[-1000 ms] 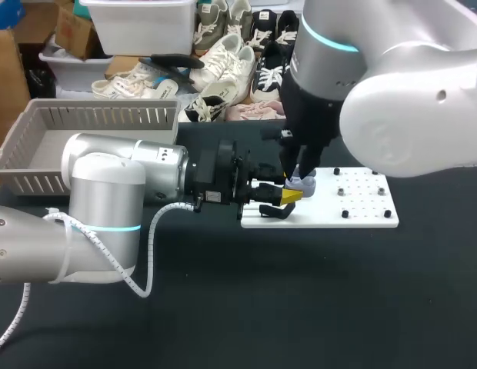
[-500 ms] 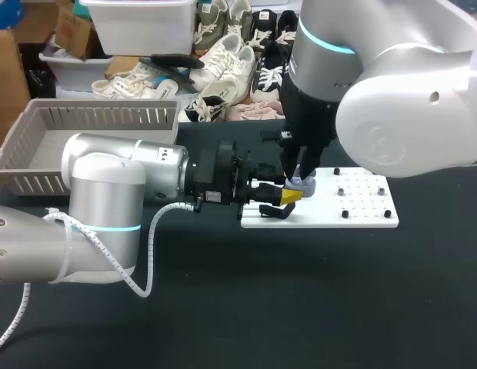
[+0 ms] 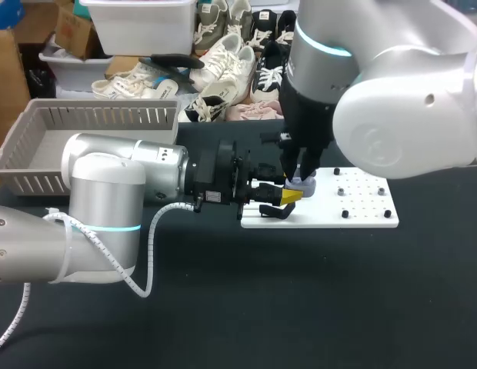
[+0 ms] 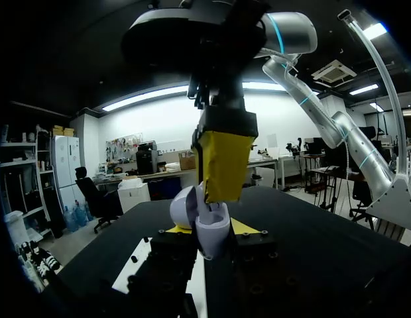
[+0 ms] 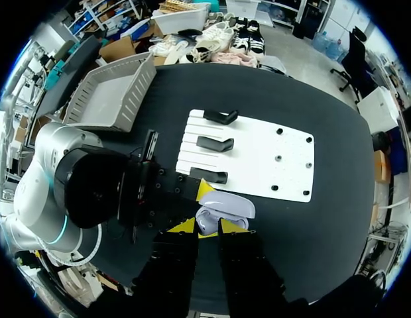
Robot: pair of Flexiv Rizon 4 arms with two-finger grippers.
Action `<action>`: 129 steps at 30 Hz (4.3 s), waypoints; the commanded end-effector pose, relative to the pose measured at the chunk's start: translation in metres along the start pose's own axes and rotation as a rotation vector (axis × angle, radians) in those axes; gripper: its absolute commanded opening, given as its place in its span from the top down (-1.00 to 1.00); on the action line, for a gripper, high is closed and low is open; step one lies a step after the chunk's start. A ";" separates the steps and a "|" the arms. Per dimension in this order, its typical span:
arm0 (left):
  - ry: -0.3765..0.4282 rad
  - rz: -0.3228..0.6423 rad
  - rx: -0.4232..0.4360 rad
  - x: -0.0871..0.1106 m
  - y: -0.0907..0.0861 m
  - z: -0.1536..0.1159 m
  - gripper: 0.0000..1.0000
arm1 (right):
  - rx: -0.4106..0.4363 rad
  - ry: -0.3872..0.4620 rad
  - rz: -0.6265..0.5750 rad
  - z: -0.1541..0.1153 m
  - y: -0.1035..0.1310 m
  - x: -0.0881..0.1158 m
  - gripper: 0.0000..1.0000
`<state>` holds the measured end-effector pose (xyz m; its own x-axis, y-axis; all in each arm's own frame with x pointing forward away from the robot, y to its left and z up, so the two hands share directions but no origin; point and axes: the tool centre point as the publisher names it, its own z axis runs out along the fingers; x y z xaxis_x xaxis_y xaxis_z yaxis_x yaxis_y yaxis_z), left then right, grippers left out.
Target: Pick up each earbud case from the left stands, insert the matching earbuds, close the lid, and place the case in the box.
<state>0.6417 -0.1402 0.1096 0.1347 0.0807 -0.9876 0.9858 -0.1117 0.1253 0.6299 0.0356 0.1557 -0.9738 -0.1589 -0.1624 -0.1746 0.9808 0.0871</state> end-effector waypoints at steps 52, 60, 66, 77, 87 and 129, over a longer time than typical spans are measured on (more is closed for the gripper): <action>-0.002 0.001 -0.003 0.000 -0.001 0.000 1.00 | 0.065 -0.080 0.218 -0.016 -0.049 -0.036 -1.00; -0.002 0.001 -0.003 0.000 -0.001 0.000 1.00 | 0.081 -0.048 0.242 0.002 -0.057 -0.042 -1.00; -0.002 0.001 -0.003 0.000 -0.001 0.000 1.00 | 0.083 -0.023 0.257 0.009 -0.062 -0.036 -1.00; -0.002 0.001 -0.003 0.000 -0.001 0.000 1.00 | 0.088 -0.016 0.257 0.000 -0.063 -0.012 -1.00; -0.002 0.001 -0.003 0.000 -0.001 0.000 1.00 | 0.079 -0.064 0.267 -0.004 -0.064 -0.005 -1.00; 0.339 -0.160 -0.832 0.006 0.083 -0.254 1.00 | 0.039 -0.308 0.234 -0.031 -0.087 0.005 -1.00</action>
<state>0.7455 0.0990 0.1333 -0.0807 0.3199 -0.9440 0.8675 0.4889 0.0915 0.6393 -0.0528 0.1797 -0.9055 0.0992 -0.4126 0.0546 0.9914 0.1187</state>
